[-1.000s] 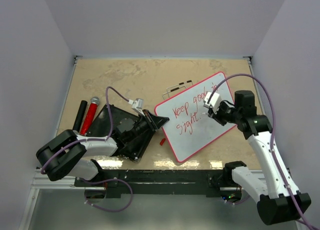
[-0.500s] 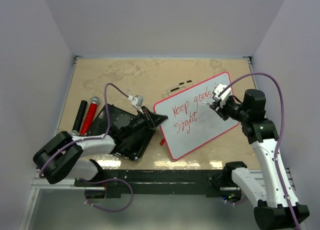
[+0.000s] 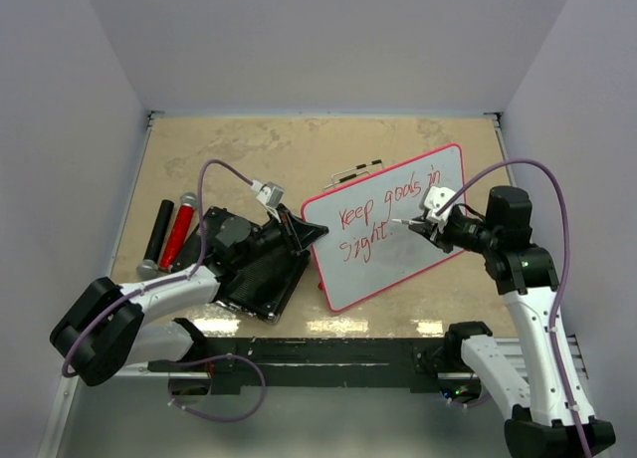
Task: Write a sentence on the whiteboard
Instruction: Pick up the sentence from the whiteboard.
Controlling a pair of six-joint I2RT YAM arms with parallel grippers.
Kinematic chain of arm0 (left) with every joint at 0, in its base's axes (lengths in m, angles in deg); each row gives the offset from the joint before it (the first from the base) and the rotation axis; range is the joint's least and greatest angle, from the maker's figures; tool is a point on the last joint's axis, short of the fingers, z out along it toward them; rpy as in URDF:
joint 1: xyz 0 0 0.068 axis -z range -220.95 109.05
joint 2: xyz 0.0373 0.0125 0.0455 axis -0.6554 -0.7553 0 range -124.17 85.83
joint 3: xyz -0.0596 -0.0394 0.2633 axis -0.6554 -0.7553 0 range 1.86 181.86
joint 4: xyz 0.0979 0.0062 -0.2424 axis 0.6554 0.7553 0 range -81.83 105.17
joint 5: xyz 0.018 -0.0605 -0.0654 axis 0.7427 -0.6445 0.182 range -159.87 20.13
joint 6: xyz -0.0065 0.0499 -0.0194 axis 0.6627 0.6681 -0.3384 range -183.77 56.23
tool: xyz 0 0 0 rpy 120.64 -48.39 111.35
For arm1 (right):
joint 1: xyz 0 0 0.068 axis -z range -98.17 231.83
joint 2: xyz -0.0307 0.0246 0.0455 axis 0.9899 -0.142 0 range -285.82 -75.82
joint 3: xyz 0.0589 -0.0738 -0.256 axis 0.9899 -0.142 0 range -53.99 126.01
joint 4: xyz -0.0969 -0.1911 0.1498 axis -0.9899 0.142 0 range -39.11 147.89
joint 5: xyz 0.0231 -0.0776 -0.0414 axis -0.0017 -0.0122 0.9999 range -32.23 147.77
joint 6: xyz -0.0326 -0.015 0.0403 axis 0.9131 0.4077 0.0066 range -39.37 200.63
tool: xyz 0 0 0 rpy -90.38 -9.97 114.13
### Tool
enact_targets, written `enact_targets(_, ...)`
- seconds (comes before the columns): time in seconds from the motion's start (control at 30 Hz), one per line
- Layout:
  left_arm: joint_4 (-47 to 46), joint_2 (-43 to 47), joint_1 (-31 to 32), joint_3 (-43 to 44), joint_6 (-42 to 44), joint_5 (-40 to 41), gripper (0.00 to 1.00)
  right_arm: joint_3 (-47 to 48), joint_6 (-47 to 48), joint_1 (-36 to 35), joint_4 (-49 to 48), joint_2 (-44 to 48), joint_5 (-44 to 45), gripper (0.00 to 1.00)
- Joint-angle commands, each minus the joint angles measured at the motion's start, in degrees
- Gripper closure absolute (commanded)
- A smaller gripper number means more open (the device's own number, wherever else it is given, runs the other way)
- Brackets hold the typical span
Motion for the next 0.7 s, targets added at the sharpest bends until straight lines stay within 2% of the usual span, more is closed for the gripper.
enact_targets(0.0,10.5,0.9,-0.6,0.7,7.9,-0.4,1.00,1.2,3.1,0.1,2.1,0.7,-1.6,1.00)
enact_targets(0.27,9.3,0.1,-0.6,-1.3,4.6,0.8,1.00,-1.7,9.1,0.1,5.1,1.5,-0.4,1.00)
enact_targets(0.37,8.4,0.3,-0.6,-2.5,3.3,1.5,1.00,-3.3,9.7,0.1,3.2,3.0,-1.5,1.00)
enact_targets(0.67,7.0,6.5,-0.5,-7.8,1.2,4.0,1.00,-4.5,10.5,0.1,1.3,1.7,-2.1,1.00)
